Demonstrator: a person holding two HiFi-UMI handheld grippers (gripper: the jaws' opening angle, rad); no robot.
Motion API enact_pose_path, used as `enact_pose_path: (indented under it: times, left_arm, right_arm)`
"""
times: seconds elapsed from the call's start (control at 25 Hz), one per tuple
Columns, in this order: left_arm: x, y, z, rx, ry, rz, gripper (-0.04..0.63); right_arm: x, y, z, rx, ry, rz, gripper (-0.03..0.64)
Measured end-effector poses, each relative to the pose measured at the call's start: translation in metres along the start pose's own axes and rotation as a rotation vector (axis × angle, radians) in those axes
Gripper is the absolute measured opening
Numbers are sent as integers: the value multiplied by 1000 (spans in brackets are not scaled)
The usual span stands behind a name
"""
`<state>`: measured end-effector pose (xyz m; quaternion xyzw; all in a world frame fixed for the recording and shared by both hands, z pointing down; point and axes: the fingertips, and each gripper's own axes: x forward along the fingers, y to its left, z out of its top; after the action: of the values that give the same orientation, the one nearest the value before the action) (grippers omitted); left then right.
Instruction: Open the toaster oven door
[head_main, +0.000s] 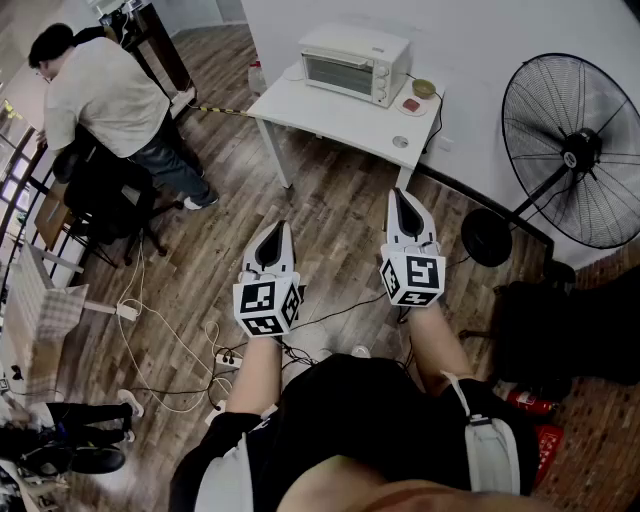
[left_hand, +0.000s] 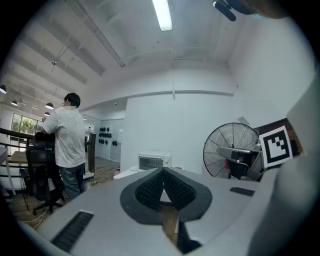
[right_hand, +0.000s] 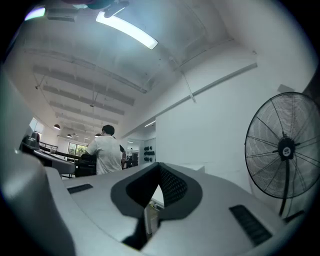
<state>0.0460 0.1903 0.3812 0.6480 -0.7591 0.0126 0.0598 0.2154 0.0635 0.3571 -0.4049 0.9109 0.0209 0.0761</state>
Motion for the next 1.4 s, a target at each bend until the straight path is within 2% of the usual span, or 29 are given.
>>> enact_pose_path:
  times: [0.16,0.4,0.8,1.12,1.4]
  left_arm:
    - [-14,-1,0,5,-5,1,12]
    - [-30,4,-2,8,-2,-3,12]
    - [-55,32,6,32,-34,-1,12]
    - [-71,52,-8,-1,-41,-13,12]
    - [-62,74,-8,-2,-33,-8,12]
  right_arm:
    - [-10,8,-4,-3,27,-5,3]
    - [-17,17,-4,52,38,-13,3]
    - [-21,56,2,20,44,-17,3]
    - [-40,65,-2,41,42,-65,3]
    - [-19,65,-6,29,44,-101,3]
